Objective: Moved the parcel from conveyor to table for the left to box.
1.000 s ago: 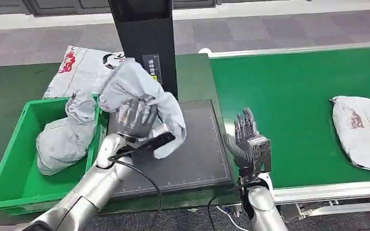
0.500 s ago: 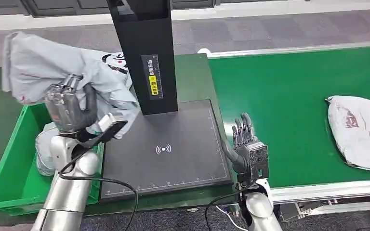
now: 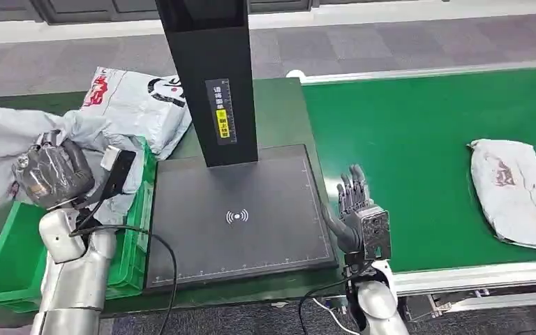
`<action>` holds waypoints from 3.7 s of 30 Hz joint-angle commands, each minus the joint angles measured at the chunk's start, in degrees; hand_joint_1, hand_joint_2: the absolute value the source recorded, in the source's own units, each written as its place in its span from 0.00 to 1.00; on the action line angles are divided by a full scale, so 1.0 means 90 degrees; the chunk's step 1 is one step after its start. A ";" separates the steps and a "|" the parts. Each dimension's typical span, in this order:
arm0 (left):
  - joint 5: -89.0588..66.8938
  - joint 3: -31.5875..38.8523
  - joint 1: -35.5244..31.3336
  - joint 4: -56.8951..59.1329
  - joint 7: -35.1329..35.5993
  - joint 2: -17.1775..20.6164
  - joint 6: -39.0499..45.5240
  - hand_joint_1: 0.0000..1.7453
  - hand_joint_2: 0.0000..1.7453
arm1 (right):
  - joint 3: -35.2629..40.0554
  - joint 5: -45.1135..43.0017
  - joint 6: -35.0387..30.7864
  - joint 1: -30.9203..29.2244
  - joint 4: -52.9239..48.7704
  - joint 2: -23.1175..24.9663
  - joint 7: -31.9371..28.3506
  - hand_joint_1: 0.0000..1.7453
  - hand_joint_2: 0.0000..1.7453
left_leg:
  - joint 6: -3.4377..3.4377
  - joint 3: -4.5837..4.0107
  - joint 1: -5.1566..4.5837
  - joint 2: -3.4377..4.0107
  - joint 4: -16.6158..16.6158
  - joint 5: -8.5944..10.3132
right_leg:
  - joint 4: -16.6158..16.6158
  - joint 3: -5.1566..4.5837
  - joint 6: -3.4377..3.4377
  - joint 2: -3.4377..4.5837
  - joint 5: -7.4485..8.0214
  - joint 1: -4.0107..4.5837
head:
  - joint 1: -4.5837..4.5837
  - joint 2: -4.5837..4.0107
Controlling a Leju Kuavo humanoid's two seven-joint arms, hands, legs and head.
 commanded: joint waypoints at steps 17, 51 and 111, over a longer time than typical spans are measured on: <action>-0.0739 -0.1191 -0.0261 0.2501 0.2674 0.0977 -0.2451 0.00 1.00 | -0.0748 0.0425 0.0348 0.0402 -0.0413 0.0207 0.0344 0.00 1.00 | 0.0000 0.0030 0.0002 -0.0002 -0.0012 -0.0006 | -0.0013 0.0034 -0.0002 -0.0001 -0.0002 0.0003 | 0.0002 0.0000; 0.5327 -0.1327 0.0421 -0.0212 -0.2939 -0.0549 -0.1303 0.00 1.00 | -0.0901 0.0245 0.0013 0.0224 -0.0195 -0.0030 0.0127 0.00 0.00 | -0.0002 0.0027 0.0013 -0.0031 -0.0012 -0.0006 | -0.0019 0.0035 -0.0003 -0.0029 -0.0010 0.0005 | 0.0002 0.0000; 0.8265 -0.3001 -0.0131 0.2821 -0.4030 -0.0532 -0.3791 0.00 1.00 | -0.3614 0.9237 -0.1114 -0.3332 0.7106 -0.2539 0.4755 0.00 1.00 | 0.0030 0.0020 -0.0025 0.0010 -0.0004 -0.0014 | -0.0014 0.0022 0.0017 0.0012 0.0006 -0.0035 | 0.0002 0.0000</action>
